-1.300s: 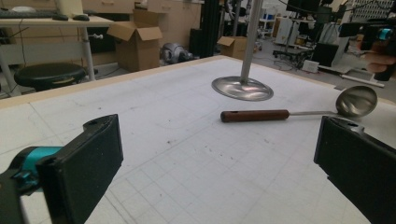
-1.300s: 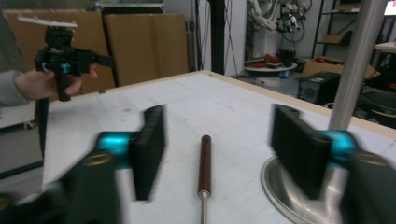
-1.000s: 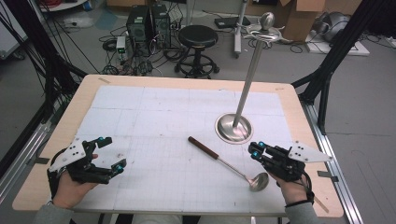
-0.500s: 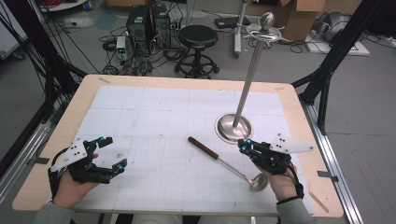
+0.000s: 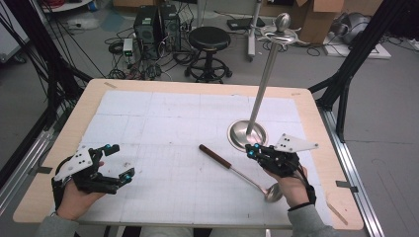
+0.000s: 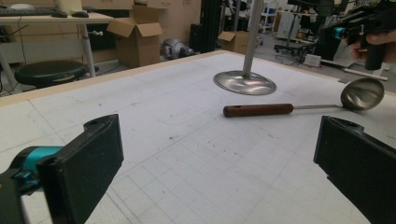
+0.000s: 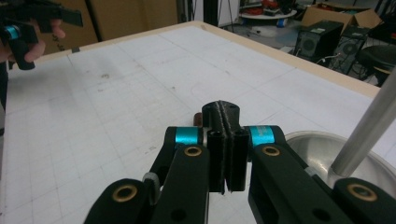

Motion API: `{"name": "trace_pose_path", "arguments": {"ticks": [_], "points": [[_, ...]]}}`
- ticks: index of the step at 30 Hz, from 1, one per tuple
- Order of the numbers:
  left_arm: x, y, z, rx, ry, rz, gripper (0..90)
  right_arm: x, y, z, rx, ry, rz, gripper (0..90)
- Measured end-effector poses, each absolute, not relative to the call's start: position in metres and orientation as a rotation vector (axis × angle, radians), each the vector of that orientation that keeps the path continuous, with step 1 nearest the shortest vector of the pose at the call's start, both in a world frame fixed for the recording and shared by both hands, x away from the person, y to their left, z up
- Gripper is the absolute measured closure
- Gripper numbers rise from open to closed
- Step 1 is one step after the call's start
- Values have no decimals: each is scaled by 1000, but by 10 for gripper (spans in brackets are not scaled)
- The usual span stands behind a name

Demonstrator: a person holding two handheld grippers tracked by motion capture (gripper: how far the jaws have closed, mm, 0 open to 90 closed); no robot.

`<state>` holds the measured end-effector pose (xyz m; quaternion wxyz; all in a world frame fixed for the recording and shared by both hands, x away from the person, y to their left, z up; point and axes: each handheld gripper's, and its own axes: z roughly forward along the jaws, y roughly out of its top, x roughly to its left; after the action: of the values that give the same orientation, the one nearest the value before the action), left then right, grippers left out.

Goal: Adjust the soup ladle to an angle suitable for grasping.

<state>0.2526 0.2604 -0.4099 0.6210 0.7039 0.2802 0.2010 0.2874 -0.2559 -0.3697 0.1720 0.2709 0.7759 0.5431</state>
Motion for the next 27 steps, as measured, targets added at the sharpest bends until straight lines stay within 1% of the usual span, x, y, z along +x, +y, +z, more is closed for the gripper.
{"name": "trace_pose_path", "arguments": {"ticks": [8, 19, 23, 27], "points": [[253, 260, -411, 1632, 647, 456, 19, 303, -243, -375, 763, 2253, 1493, 899], [254, 259, -412, 1643, 658, 454, 20, 322, -236, -380, 833, 2289, 1535, 899], [254, 259, -412, 1641, 664, 444, 19, 334, -230, -377, 838, 2361, 1481, 900], [253, 257, -412, 1644, 660, 444, 19, 338, -220, -377, 803, 2408, 1406, 899]]}}
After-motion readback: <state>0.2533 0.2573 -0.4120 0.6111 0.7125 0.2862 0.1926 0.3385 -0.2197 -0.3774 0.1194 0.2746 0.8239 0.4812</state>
